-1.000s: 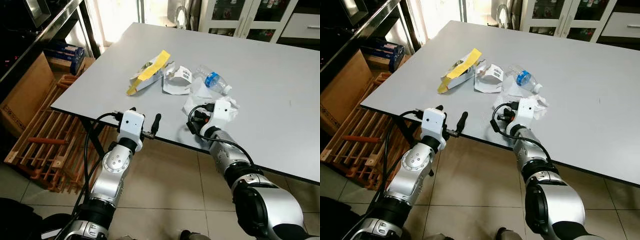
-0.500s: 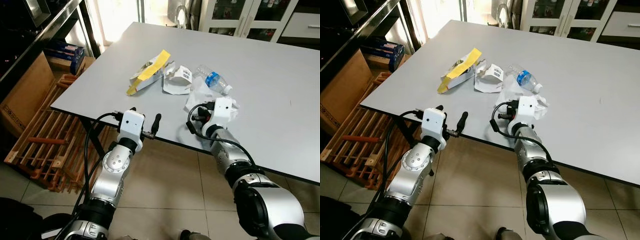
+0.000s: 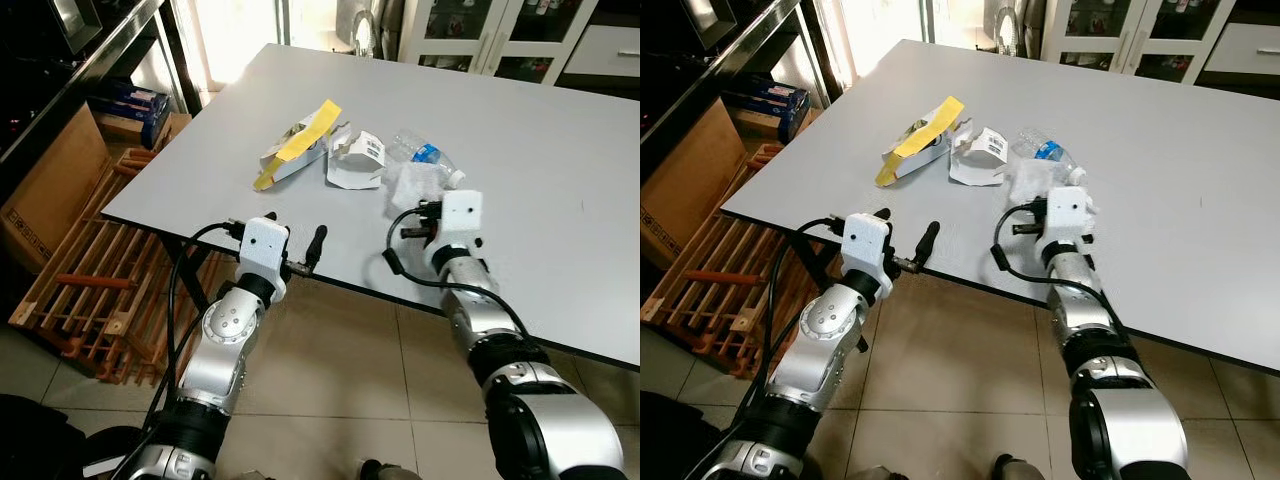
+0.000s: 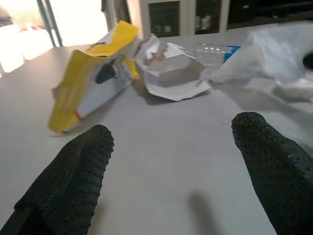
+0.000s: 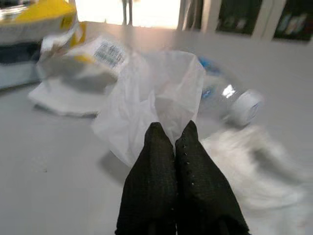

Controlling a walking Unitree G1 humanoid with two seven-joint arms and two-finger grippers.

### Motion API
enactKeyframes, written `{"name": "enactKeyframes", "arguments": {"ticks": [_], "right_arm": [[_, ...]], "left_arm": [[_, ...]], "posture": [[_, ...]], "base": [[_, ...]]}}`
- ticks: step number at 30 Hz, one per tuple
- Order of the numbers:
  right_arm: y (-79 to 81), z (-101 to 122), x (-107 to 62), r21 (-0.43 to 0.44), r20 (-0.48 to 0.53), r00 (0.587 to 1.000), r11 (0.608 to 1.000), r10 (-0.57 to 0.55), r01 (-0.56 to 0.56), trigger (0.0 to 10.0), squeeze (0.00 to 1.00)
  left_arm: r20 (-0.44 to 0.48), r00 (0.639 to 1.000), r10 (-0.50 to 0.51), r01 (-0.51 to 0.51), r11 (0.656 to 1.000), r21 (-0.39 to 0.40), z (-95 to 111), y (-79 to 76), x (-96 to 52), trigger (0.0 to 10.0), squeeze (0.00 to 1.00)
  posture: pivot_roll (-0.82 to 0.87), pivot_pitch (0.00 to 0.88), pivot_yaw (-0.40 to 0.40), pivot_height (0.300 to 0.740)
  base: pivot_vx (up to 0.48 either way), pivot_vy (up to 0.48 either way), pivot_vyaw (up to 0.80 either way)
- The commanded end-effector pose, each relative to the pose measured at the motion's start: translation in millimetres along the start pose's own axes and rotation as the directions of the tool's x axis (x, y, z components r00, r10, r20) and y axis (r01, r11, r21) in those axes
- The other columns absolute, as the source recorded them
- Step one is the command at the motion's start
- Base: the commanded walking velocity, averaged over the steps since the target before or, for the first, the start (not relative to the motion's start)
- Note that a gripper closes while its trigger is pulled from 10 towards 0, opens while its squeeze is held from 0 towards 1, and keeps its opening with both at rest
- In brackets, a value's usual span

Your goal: Picking trash to rubbish bin

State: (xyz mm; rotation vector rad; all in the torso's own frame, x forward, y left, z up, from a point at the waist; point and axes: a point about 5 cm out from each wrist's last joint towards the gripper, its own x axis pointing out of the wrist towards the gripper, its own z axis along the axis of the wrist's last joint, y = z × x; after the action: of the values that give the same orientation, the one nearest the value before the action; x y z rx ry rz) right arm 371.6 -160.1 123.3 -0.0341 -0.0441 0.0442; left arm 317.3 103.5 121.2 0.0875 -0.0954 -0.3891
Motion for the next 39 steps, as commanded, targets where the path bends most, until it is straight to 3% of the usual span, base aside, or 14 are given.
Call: {"name": "enactKeyframes", "arguments": {"ticks": [1, 13, 20, 33, 39], "right_arm": [[-4.1, 8.3, -0.5, -0.012, 0.052, 0.999, 1.000, -0.009, 0.010, 0.0, 0.00], [-13.6, 20.8, -4.8, -0.038, 0.116, 0.993, 0.999, -0.031, 0.035, 0.0, 0.00], [-15.4, 30.9, -11.5, -0.050, 0.150, 0.989, 0.999, -0.012, 0.020, 0.0, 0.00], [-34.2, 34.3, -49.5, -0.095, 0.156, 0.988, 0.995, -0.015, 0.030, 0.0, 0.00], [-31.4, 35.9, -68.1, -0.112, 0.125, 0.992, 0.994, 0.026, -0.012, 0.0, 0.00]], "left_arm": [[0.005, 1.000, -0.030, 0.031, 0.999, -0.022, 3.5, -0.9, -2.3, 10.0, 0.00], [0.017, 0.993, -0.117, 0.117, 0.992, -0.041, 9.6, -6.1, -3.3, 10.0, 0.00], [0.015, 0.986, -0.165, 0.166, 0.986, -0.025, 16.3, -1.1, -8.7, 10.0, 0.00], [-0.035, 0.973, -0.226, 0.227, 0.974, 0.005, 23.8, 15.1, -41.6, 10.0, 0.00], [-0.069, 0.966, -0.250, 0.252, 0.967, 0.023, 23.7, 18.5, -53.2, 10.0, 0.00]], "posture": [[0.00, 0.094, 0.015, 0.740], [-0.02, 0.088, 0.022, 0.740], [-0.01, 0.087, 0.028, 0.740], [0.01, 0.116, 0.075, 0.740], [0.01, 0.121, 0.075, 0.740]], "base": [[0.000, 0.000, 0.00], [0.000, 0.000, 0.00], [0.000, 0.000, 0.00], [0.000, 0.000, 0.00], [0.000, 0.000, 0.00]]}}
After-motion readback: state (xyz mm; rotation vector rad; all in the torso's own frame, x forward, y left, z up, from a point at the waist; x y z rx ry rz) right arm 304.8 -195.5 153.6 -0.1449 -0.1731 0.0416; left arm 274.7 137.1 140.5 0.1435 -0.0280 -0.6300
